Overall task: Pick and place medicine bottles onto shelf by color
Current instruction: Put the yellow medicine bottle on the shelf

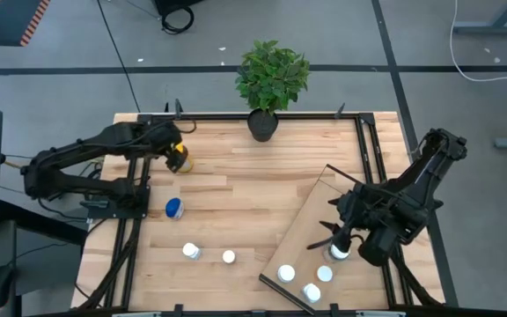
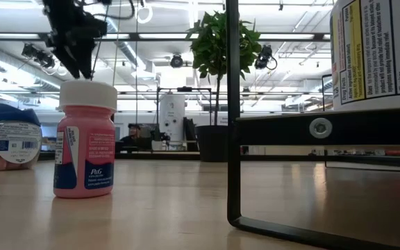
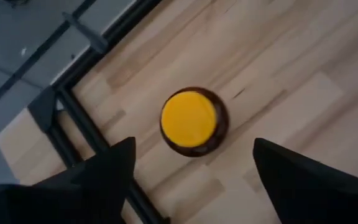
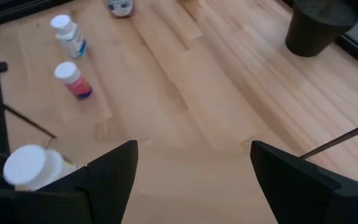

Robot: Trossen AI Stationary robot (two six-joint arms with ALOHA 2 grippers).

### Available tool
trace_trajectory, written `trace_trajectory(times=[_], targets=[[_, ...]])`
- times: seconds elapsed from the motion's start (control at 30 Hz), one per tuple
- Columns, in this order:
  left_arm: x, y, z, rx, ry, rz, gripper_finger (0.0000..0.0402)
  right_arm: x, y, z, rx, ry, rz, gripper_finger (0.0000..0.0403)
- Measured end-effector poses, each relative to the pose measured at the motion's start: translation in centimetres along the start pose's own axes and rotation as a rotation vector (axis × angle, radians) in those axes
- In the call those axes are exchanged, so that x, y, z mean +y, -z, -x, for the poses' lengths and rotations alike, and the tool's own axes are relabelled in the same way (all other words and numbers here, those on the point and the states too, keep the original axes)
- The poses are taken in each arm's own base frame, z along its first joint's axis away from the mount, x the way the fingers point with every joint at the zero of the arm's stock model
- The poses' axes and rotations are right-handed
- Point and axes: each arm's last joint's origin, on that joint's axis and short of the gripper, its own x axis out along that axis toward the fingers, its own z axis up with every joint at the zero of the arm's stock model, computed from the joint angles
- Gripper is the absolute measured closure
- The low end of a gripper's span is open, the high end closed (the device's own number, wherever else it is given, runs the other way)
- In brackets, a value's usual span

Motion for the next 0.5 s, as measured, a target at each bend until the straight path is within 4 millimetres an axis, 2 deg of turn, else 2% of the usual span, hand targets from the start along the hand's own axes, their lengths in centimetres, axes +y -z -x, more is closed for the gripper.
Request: trace_trajectory(times=[0.23, 0.5], targets=[[1.0, -1.5, -3.4, 0.188, 0.018, 0.154, 0.005, -0.1, -0.6, -0.7, 0.04, 0.003, -0.028, 0.0084], [3.4, -2.4, -4.9, 0.231, 0.07, 0.217, 0.0053, -0.2, -0.7, -0.9, 0.075, -0.003, -0.032, 0.0084]])
